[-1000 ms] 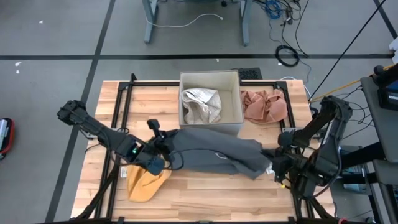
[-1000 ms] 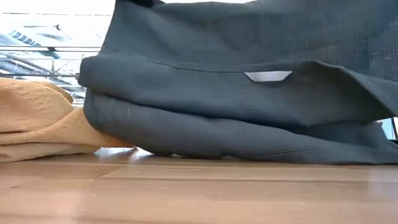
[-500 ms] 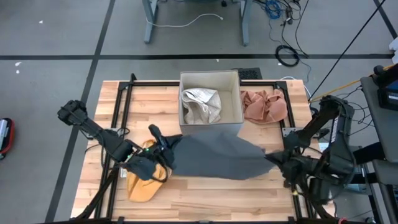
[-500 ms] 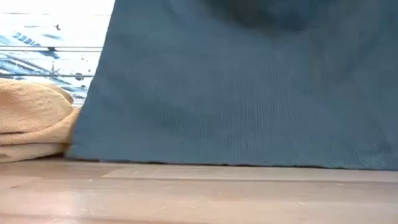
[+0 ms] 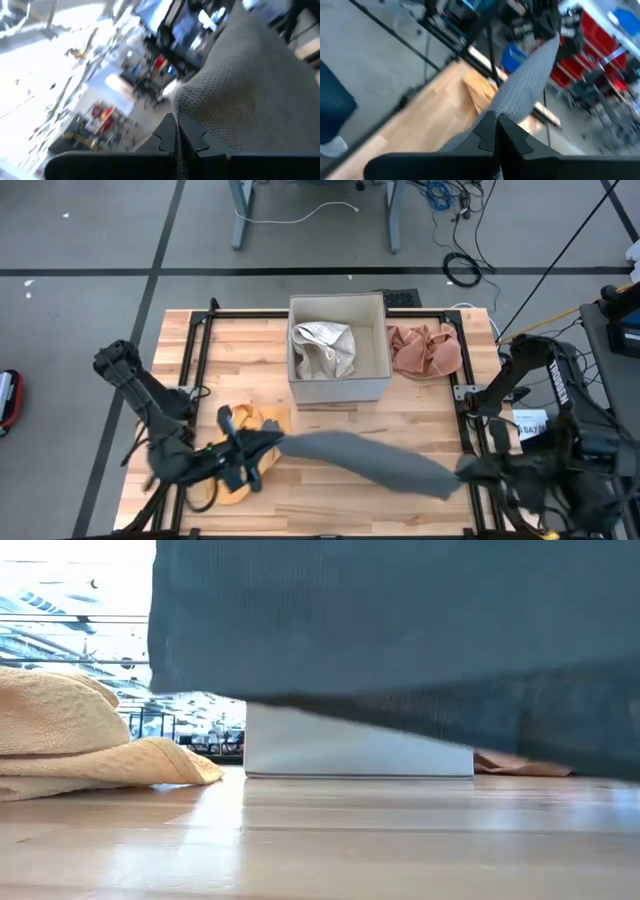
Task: Fold towel
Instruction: Fold the gray towel
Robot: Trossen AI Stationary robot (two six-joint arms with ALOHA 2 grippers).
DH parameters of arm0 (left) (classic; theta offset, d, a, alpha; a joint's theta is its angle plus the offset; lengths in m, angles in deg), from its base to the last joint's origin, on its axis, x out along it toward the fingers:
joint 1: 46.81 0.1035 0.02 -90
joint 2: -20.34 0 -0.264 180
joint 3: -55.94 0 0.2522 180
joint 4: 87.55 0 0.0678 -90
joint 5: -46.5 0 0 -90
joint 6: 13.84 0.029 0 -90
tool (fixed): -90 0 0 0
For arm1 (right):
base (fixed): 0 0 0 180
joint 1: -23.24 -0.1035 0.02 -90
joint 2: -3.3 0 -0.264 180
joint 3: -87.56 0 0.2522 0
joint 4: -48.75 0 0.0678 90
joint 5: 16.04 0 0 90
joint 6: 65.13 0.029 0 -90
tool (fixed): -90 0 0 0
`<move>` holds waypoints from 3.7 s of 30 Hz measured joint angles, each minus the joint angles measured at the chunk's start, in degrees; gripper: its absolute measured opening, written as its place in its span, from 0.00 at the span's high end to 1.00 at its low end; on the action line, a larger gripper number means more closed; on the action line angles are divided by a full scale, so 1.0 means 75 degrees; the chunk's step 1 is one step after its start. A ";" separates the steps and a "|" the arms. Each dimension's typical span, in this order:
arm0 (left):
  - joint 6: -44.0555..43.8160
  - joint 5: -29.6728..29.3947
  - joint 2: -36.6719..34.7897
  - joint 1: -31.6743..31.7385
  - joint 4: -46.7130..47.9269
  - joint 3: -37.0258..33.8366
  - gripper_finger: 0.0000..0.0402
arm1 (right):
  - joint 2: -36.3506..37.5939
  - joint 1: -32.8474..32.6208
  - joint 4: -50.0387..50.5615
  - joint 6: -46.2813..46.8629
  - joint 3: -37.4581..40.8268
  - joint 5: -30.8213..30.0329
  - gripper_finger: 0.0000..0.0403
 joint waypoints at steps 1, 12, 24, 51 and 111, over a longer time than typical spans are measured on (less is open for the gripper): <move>0.0155 0.0026 0.0000 -0.0128 -0.0187 0.0000 1.00 | 0.0000 -0.0086 -0.0225 -0.0266 -0.0058 -0.0003 1.00; 0.0686 -0.1024 0.0003 -0.0317 -0.0299 0.0002 1.00 | 0.0000 -0.0249 0.0627 -0.0038 -0.0247 -0.0523 1.00; -0.4510 -0.0705 0.0151 0.1787 0.5304 0.0000 1.00 | 0.0141 0.1120 0.3024 0.4049 0.1115 0.1351 1.00; -0.5920 0.0710 0.0329 0.4035 0.7193 -0.0003 0.98 | 0.0112 0.1990 0.0628 0.4988 0.3750 0.2144 0.53; -0.7994 0.7627 0.3008 0.3508 0.5837 -0.0009 0.63 | -0.1685 0.2698 -0.6445 0.4462 0.7505 0.4119 0.83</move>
